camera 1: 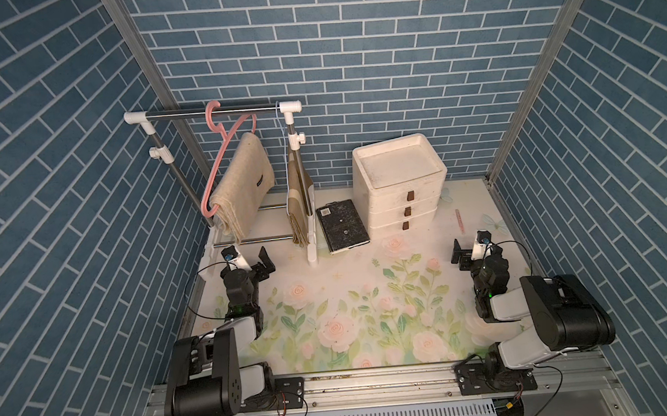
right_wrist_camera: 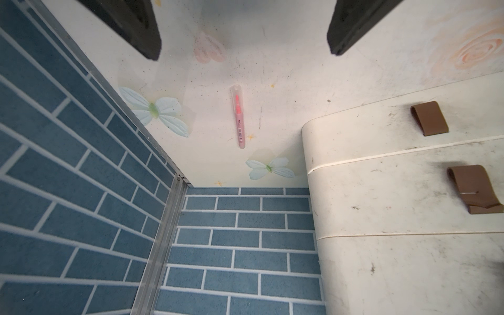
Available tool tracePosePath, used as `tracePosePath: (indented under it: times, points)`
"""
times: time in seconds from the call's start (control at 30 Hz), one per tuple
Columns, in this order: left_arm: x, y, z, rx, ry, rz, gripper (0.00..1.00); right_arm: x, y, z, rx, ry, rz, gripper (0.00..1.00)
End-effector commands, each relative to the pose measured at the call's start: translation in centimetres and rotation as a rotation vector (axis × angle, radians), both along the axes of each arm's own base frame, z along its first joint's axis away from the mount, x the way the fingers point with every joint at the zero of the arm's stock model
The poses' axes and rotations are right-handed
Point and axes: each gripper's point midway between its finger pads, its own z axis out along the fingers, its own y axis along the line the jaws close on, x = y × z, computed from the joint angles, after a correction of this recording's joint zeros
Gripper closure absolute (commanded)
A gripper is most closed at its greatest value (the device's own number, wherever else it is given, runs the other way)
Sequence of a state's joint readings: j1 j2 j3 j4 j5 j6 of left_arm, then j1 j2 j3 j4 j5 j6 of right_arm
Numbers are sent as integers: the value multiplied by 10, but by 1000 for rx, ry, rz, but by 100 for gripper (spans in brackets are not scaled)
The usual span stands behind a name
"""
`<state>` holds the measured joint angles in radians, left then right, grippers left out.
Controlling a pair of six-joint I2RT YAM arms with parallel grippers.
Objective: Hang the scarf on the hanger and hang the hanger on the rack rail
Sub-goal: Reset both arms
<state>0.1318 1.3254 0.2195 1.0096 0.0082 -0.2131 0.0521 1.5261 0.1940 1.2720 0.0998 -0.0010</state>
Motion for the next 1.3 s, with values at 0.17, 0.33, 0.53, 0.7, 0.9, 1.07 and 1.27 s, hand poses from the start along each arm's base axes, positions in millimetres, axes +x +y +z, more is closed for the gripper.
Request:
tracePosePath:
  times: [0.17, 0.33, 0.53, 0.7, 0.9, 1.07, 1.27]
  points:
    - [-6, -24, 18, 117, -144, -105, 0, 5, 2, 11, -19, -41, 11, 0]
    - [-16, -34, 15, 155, -193, -132, 0, 4, 1, 11, -19, -42, 10, 0]
    - [0, -30, 6, 147, -124, -103, 0, 4, 1, 11, -19, -41, 10, 1]
    - [6, -31, 2, 160, -89, -80, 0, 4, 1, 12, -19, -44, 9, 0]
    - [6, -31, 3, 160, -93, -82, 0, 4, 3, 11, -22, -42, 13, 1]
    - [7, -34, 3, 167, -89, -103, 0, 5, 2, 12, -22, -43, 13, 0]
    - [7, -35, 2, 167, -88, -105, 0, 5, 4, 11, -21, -37, 19, 0]
